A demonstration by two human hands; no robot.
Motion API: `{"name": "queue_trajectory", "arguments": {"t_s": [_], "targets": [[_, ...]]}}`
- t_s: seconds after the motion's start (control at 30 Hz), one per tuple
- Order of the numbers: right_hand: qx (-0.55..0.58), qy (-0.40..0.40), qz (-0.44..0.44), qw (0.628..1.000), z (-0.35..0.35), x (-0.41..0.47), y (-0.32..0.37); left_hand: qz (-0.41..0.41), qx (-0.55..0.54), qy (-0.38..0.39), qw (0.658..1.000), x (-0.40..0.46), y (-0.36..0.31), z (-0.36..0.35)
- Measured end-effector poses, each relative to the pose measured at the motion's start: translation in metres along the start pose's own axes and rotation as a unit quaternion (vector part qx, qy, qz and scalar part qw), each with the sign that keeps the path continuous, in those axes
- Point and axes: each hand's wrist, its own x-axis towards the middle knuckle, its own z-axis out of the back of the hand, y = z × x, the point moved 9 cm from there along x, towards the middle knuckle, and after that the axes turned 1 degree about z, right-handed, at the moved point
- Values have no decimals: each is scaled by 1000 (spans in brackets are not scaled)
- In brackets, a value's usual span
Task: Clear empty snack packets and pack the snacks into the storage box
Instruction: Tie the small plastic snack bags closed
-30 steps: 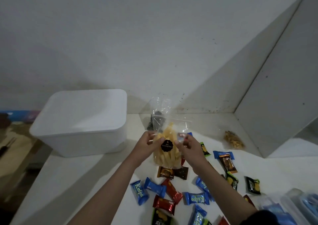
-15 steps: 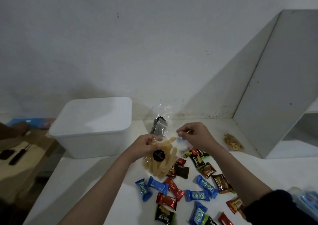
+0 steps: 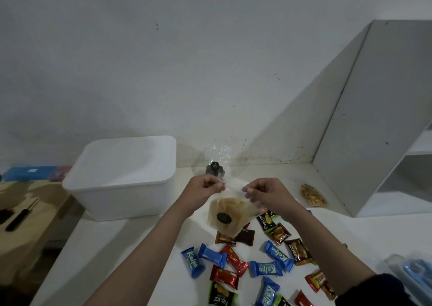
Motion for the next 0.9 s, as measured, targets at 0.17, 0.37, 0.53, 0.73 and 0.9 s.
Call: {"name": "queue_trajectory", "arguments": {"t_s": [0.17, 0.37, 0.53, 0.73, 0.9], "targets": [[-30, -19, 12, 999, 9, 4, 3, -6, -6, 2, 1000, -2, -4, -5], [-70, -18, 19, 997, 6, 11, 1, -23, -43, -26, 998, -5, -14, -5], [-118, -31, 47, 991, -2, 14, 13, -37, -29, -48, 998, -5, -15, -2], [-133, -23, 81, 988, -18, 17, 31, -55, -9, -32, 998, -6, -19, -7], [-148, -17, 95, 984, -24, 18, 36, -63, -6, -32, 997, -7, -20, -3]]}}
